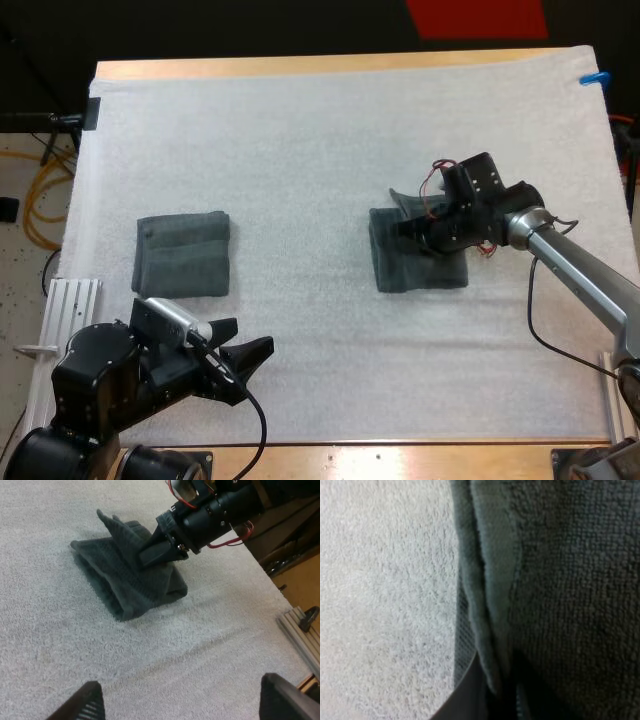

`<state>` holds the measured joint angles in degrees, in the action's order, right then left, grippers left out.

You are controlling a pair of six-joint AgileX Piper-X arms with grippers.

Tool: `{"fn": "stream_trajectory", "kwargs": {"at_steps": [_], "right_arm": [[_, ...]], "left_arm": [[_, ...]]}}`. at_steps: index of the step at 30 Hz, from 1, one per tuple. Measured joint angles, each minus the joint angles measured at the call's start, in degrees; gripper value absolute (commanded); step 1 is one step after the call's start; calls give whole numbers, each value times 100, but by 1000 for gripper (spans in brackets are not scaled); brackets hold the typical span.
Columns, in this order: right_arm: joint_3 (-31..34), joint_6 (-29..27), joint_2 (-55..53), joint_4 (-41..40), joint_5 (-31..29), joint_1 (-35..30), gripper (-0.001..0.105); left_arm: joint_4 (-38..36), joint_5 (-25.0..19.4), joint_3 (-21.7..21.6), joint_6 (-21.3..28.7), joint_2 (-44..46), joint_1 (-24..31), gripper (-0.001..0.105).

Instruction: Pick towel from pile fold and stack

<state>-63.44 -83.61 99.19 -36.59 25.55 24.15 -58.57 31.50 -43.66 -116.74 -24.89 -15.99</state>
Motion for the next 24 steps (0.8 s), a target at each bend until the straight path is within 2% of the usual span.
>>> {"fn": "stream_trajectory", "kwargs": {"at_steps": [4, 6, 9, 11, 13, 15, 16, 24], "right_arm": [[0, -8, 0, 3, 68, 0, 0], [0, -32, 0, 15, 238, 0, 4], [0, -139, 0, 15, 678, 0, 19], [0, -288, 0, 15, 908, 0, 37], [0, -392, 0, 33, 951, 0, 52], [0, -428, 0, 42, 955, 0, 61], [0, -436, 0, 62, 955, 0, 63], [-22, -458, -95, 98, 979, 0, 63]], "left_arm": [[0, 0, 0, 0, 0, 0, 63], [0, 0, 0, 0, 0, 0, 63], [0, 0, 0, 0, 0, 0, 63], [0, 0, 0, 0, 0, 0, 63], [0, 0, 0, 0, 0, 0, 63], [0, 0, 0, 0, 0, 0, 63], [0, 0, 0, 0, 0, 0, 63], [0, 0, 0, 0, 0, 0, 63]]}}
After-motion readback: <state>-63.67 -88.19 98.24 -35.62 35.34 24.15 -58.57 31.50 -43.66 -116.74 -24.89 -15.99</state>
